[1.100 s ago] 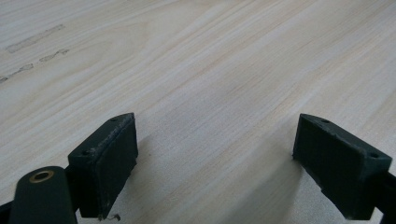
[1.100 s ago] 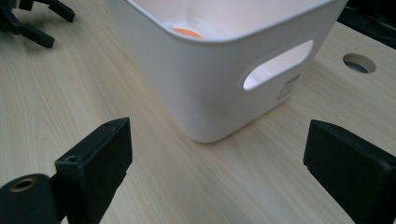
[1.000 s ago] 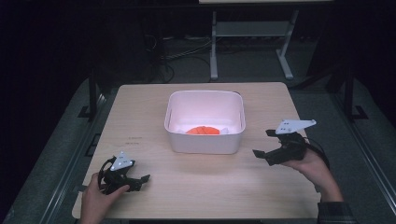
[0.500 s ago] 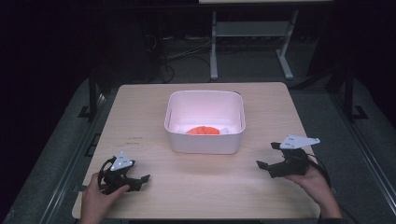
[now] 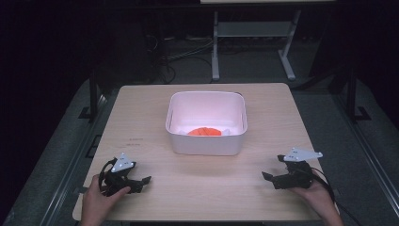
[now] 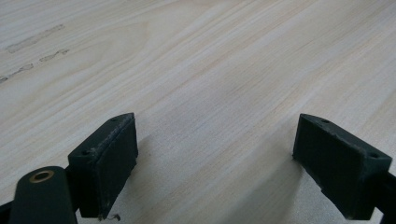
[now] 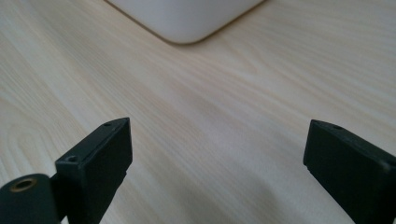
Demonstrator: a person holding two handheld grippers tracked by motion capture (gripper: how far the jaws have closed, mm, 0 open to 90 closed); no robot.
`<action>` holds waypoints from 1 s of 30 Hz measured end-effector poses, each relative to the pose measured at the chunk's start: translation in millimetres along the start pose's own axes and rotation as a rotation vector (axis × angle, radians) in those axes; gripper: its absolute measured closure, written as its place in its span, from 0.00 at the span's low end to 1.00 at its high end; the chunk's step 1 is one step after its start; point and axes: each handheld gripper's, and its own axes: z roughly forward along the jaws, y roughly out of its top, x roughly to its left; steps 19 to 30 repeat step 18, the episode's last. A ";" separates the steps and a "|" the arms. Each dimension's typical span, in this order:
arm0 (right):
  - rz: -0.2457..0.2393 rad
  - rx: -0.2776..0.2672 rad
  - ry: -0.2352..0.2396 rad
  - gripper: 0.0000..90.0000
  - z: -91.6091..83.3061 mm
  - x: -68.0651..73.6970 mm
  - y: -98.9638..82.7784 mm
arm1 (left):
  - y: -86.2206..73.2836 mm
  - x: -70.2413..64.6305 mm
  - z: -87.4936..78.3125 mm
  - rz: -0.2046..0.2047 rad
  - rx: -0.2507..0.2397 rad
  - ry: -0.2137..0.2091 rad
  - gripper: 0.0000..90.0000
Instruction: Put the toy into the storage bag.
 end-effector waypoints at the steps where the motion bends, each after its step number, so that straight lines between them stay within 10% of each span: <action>1: 0.006 0.004 0.000 0.08 0.8 0.0 -2.2 | -0.1 -0.1 0.2 -0.001 -0.003 0.000 0.15; 30: 0.014 0.069 -0.023 0.08 14.7 1.9 -15.2 | -0.1 -0.1 0.2 -0.001 -0.002 0.002 0.15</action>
